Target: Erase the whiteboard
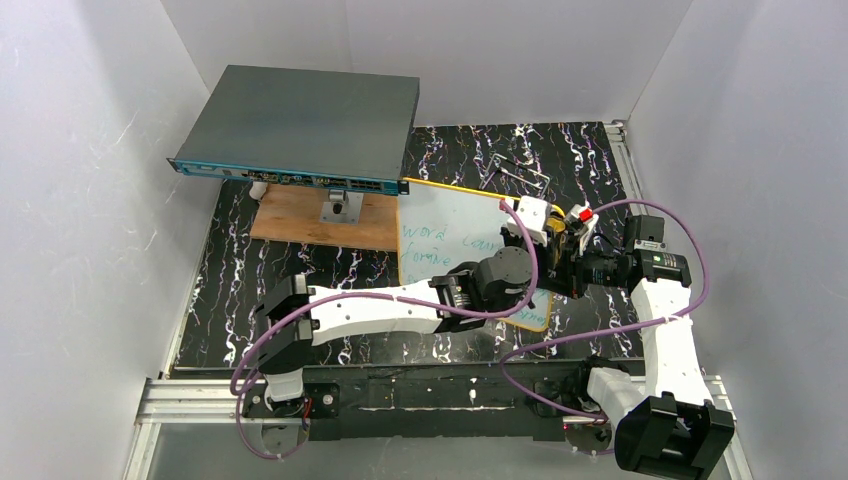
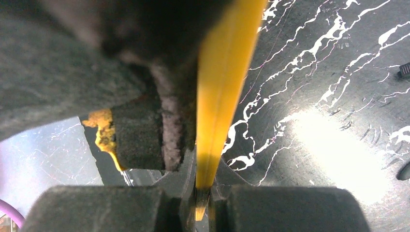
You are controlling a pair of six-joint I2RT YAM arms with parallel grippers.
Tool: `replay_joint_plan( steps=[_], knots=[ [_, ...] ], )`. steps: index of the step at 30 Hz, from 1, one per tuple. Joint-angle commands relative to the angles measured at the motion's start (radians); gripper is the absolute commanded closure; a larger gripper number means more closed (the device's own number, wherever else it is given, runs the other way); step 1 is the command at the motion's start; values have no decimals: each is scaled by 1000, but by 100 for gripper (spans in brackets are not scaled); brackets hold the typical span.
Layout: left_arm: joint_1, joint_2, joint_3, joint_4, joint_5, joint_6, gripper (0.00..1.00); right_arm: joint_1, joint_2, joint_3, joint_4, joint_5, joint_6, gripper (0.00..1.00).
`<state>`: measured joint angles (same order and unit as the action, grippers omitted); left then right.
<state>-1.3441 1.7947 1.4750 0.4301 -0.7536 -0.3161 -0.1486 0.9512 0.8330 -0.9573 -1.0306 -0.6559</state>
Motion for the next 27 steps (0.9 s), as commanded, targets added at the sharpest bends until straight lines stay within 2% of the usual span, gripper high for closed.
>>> replay_joint_plan(
  steps=[1, 8, 20, 27],
  knots=[
    [73, -73, 27, -33, 33, -59, 100, 21, -22, 0, -30, 17, -104, 99],
    [80, -76, 61, -353, 199, -134, 100, 20, -19, 1, -28, 14, -99, 99],
    [83, -55, 26, -454, 336, -173, 100, 21, -23, 0, -21, 17, -92, 99],
    [84, -28, 96, -546, 418, -155, 100, 23, -22, -2, -21, 17, -92, 99]
  ],
)
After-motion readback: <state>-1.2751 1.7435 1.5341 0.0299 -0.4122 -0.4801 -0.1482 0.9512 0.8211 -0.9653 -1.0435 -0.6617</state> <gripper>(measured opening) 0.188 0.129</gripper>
